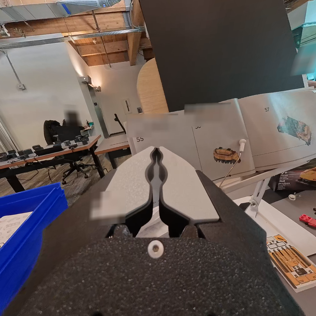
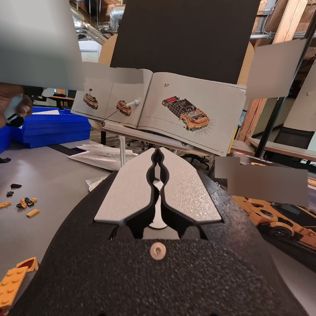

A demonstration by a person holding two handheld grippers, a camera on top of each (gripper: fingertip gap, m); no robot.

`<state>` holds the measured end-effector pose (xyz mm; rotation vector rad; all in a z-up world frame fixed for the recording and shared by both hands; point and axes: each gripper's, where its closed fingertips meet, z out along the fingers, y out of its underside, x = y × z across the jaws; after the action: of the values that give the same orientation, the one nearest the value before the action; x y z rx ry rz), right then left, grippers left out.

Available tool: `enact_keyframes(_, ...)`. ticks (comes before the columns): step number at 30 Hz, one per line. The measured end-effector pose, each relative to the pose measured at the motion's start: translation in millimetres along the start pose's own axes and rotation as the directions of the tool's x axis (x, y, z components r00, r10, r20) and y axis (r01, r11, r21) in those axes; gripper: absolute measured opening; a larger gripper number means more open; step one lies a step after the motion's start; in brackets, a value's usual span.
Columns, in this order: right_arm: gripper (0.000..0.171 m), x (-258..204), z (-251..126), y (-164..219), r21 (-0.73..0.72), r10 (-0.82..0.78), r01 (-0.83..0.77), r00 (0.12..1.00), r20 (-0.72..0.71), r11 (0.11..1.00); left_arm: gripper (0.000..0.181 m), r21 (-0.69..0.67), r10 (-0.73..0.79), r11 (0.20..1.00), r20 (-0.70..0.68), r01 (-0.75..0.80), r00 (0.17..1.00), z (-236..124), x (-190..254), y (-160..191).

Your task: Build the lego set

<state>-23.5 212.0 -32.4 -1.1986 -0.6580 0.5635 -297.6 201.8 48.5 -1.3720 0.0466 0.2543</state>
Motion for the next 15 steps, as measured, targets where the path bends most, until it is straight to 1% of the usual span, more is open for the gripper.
enact_keyframes(3,0.0,-3,0,-2,0.004,-0.005,0.005,1.0,0.008,1.0,0.0,-0.009,0.002,1.0,-0.009,-0.002,1.0,-1,2,-3)
enact_keyframes(5,0.0,-5,-1,-3,0.008,-0.014,0.014,1.0,0.015,1.0,0.0,-0.04,0.039,0.998,-0.034,-0.041,0.999,-3,3,-6)
enact_keyframes(7,0.0,-8,-1,-2,0.007,-0.034,0.034,0.999,0.023,0.999,0.0,-0.177,0.116,0.974,-0.135,-0.139,0.984,-8,9,6)
enact_keyframes(9,0.0,-9,-1,-2,0.006,-0.047,0.047,0.999,0.028,0.999,0.0,-0.302,0.162,0.925,-0.238,-0.231,0.958,-25,13,22)
enact_keyframes(11,0.0,-9,-3,-4,0.009,-0.048,0.048,0.998,0.031,0.999,0.0,-0.395,0.17,0.871,-0.313,-0.291,0.934,-50,13,37)
enact_keyframes(13,0.0,-12,-6,-3,0.003,-0.006,0.006,0.998,0.055,1.0,0.0,-0.503,0.127,0.803,-0.379,-0.319,0.917,-82,15,62)
enact_keyframes(15,0.0,-18,-13,0,-0.013,0.038,-0.037,0.994,0.099,0.999,0.009,-0.624,0.045,0.704,-0.438,-0.34,0.898,-117,21,98)
